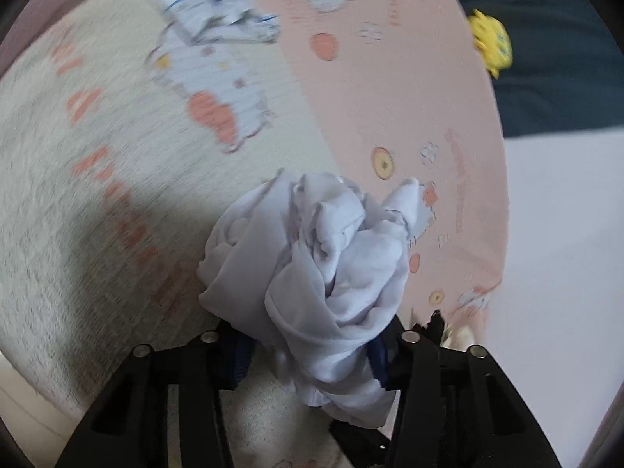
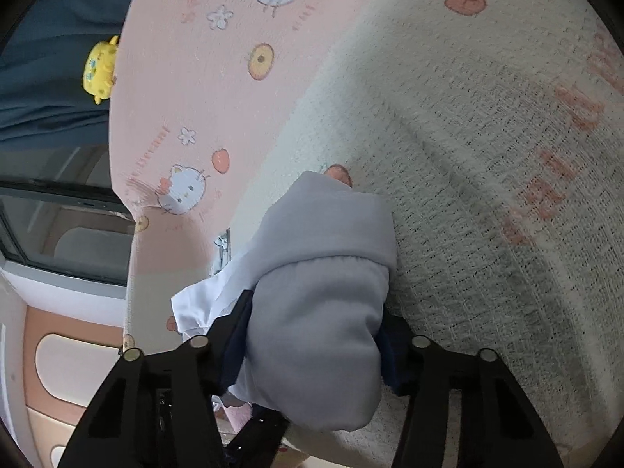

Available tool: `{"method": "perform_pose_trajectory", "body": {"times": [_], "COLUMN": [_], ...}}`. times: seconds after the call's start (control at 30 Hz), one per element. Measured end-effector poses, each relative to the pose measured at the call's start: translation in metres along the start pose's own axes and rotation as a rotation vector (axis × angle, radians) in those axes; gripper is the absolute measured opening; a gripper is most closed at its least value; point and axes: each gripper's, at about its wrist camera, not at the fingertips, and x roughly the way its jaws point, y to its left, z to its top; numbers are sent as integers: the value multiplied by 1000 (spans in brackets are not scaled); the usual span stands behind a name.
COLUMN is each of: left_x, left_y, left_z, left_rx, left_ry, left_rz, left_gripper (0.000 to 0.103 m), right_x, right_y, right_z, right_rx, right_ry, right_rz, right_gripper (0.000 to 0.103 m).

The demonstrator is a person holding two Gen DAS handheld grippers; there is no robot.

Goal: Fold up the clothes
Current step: 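Carry the lifted white shirt bundle with both grippers toward the folded clothes stack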

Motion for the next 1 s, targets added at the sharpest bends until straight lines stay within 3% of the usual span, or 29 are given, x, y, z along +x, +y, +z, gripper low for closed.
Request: {"method": "perform_pose_trajectory", "body": {"times": [0.13, 0.27, 0.47, 0.6, 0.77, 1.0], "left_x": [3, 5, -4, -59, -95, -151], "left_y": [-7, -15, -58, -89, -147, -226], "left_z": [2, 5, 6, -8, -13, -34], "left_rx": [12, 25, 58, 113, 182, 241], "left_ry": [-6, -12, -23, -30, -44, -20], "left_rz": [-68, -136, -225, -296, -424, -562], "left_gripper": [40, 40, 40, 40, 40, 40], "right_x": [-8, -24, -72, -114, -189, -300], "right_y": [20, 35, 72, 111, 166, 226], "right_z": [-4, -5, -4, -4, -14, -49], "right_rx": [-143, -205, -285, -342, -422, -475], "right_ry": [-35, -67, -122, -185, -283, -428], "right_rz": [-36, -27, -18, -16, 15, 29], "right_gripper": [48, 48, 48, 48, 48, 48]}}
